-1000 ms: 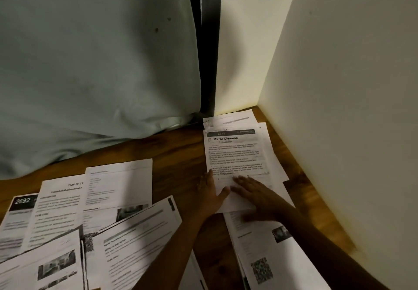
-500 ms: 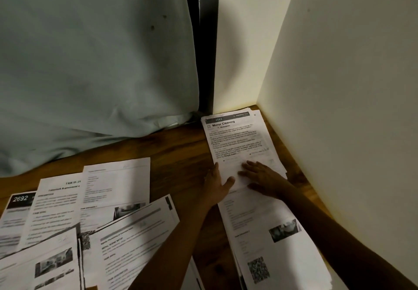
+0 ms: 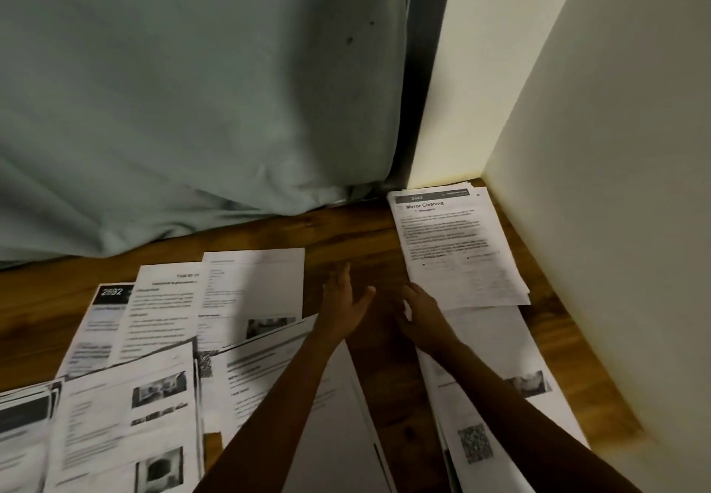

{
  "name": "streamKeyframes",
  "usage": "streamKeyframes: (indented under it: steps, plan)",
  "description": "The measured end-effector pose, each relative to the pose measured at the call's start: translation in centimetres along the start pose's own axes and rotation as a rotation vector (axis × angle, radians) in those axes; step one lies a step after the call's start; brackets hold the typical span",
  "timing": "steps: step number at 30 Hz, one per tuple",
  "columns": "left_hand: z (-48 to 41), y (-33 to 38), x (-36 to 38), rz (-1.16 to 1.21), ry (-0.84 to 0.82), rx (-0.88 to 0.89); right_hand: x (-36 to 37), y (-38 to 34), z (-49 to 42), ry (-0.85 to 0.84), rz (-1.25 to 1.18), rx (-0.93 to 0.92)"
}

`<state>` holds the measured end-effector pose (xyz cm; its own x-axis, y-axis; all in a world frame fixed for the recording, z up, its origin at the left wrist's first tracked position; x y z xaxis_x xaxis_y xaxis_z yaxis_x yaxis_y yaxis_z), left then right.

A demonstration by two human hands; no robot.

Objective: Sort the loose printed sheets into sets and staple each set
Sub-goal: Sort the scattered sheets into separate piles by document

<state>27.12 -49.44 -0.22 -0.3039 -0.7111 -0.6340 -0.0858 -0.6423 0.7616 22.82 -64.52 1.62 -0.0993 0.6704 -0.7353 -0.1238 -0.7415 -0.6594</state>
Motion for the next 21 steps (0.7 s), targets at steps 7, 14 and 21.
streamKeyframes:
  steps: [7,14,21]
  plan:
    - [4.9,-7.5,-8.5,-0.139,0.124,-0.053,7.6,-6.8,-1.2,-0.182,-0.210,0.380]
    - [9.4,-14.7,-13.6,-0.456,0.030,-0.106,11.8,-10.5,-3.6,-0.150,-0.106,0.540]
    - [10.2,-17.1,-14.0,-0.457,-0.096,-0.072,13.6,-12.0,-4.0,-0.070,0.080,0.811]
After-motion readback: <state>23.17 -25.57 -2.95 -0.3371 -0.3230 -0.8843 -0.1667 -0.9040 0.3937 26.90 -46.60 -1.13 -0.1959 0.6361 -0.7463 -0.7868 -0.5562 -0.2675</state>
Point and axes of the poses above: each hand's wrist, its own z-axis away from the middle knuckle, its own x-axis out of the palm, y = z × x, the point moved 6 cm from there along -z, towards the middle knuckle, and after that the axes turned 13 degrees about x, right-handed, at the moved point
